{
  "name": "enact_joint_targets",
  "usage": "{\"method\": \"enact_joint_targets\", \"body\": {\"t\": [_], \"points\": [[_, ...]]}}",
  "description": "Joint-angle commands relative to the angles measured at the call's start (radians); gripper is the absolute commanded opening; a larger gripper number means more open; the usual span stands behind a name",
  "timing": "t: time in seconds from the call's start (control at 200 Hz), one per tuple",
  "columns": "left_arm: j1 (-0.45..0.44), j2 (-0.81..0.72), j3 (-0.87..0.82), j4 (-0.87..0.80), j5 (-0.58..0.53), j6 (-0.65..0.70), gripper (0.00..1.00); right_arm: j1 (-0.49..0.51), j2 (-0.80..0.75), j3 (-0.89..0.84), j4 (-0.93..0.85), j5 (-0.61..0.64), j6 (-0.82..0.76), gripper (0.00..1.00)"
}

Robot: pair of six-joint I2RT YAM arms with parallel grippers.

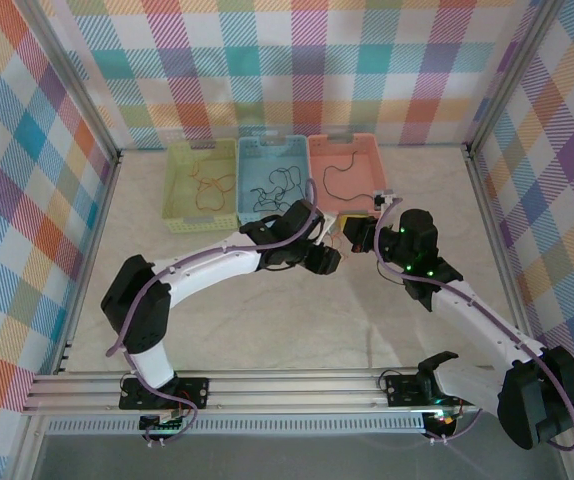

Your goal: Untangle the cables

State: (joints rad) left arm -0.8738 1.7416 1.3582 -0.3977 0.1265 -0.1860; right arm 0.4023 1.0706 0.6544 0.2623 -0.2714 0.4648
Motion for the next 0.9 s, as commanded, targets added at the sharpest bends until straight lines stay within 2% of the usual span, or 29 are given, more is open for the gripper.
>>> {"method": "enact_joint_targets", "body": {"t": [0.0,0.13,0.295,0.45,0.585,0.895], "points": [[-0.019,0.007,0.036,-0.027,-0.046,0.045,0.54,-0.002,-0.011,0.027,0.026,-0.018,0.008,0.00],[-0.034,0.024,0.044,-0.041,-0.059,0.069,0.54,-0.002,-0.013,0.027,0.022,-0.015,0.004,0.00],[-0.040,0.039,0.049,-0.046,-0.079,0.071,0.43,-0.002,-0.017,0.029,0.020,-0.014,0.002,0.00],[-0.041,0.030,0.032,-0.027,-0.105,0.066,0.24,-0.002,-0.021,0.028,0.014,-0.006,-0.003,0.00],[-0.041,-0.020,-0.016,-0.003,-0.115,0.068,0.00,-0.002,-0.036,0.026,-0.008,0.037,-0.016,0.00],[-0.041,-0.364,-0.307,0.071,-0.051,0.044,0.00,-0.006,-0.053,0.018,-0.105,0.262,-0.038,0.00]]}}
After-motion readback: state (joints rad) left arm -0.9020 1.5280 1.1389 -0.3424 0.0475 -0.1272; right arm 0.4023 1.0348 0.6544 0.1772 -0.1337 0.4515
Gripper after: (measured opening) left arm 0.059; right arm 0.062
